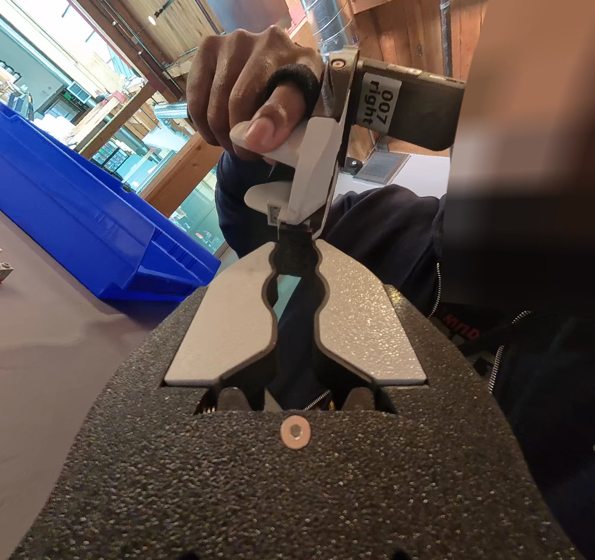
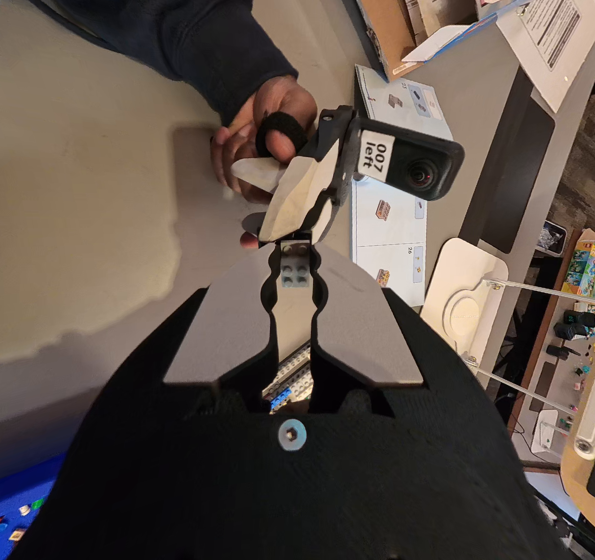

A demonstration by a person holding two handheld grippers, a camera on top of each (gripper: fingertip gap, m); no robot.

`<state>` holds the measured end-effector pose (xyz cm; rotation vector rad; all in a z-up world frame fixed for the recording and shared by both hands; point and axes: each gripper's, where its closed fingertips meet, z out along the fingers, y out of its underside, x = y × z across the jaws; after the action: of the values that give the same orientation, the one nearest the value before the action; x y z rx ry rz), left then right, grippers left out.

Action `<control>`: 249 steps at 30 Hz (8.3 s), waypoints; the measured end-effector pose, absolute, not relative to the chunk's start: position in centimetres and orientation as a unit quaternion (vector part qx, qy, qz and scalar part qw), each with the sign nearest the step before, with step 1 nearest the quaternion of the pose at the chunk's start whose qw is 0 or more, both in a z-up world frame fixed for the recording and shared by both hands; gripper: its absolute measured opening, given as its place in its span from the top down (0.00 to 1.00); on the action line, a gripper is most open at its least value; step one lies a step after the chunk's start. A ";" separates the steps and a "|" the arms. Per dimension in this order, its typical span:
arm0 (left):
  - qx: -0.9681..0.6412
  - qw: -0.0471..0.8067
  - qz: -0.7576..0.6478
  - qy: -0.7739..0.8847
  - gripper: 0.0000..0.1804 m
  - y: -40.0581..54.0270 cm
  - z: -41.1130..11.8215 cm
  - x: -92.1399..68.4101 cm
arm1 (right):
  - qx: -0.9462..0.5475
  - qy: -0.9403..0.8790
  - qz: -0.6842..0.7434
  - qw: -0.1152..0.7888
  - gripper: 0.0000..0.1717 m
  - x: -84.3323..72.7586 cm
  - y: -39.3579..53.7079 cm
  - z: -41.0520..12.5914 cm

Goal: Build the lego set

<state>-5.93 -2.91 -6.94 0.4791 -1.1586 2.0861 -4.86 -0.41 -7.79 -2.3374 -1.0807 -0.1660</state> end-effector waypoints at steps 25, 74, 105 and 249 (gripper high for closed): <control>0.201 0.240 0.823 -0.475 0.90 -0.2 -7.5 -4.6 | -0.839 -0.369 -0.154 0.370 0.90 -3.3 2.3 -8.0; 0.318 0.027 0.865 -0.387 0.97 2.8 -7.2 0.8 | -0.655 -0.201 -0.457 0.567 0.90 -0.9 2.2 -10.3; 0.395 0.157 0.515 -0.744 0.97 -1.0 -19.5 -3.9 | -0.834 -0.296 -0.266 0.381 0.90 -2.8 -1.7 -20.4; 0.624 0.127 0.696 -0.333 0.97 -1.2 -16.3 -2.9 | -0.968 -0.203 0.070 0.130 0.90 -2.2 1.2 -16.3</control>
<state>-2.86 -1.21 -16.33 1.8147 -0.9700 2.0249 -2.23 1.22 -16.32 -2.8128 -0.5906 0.2033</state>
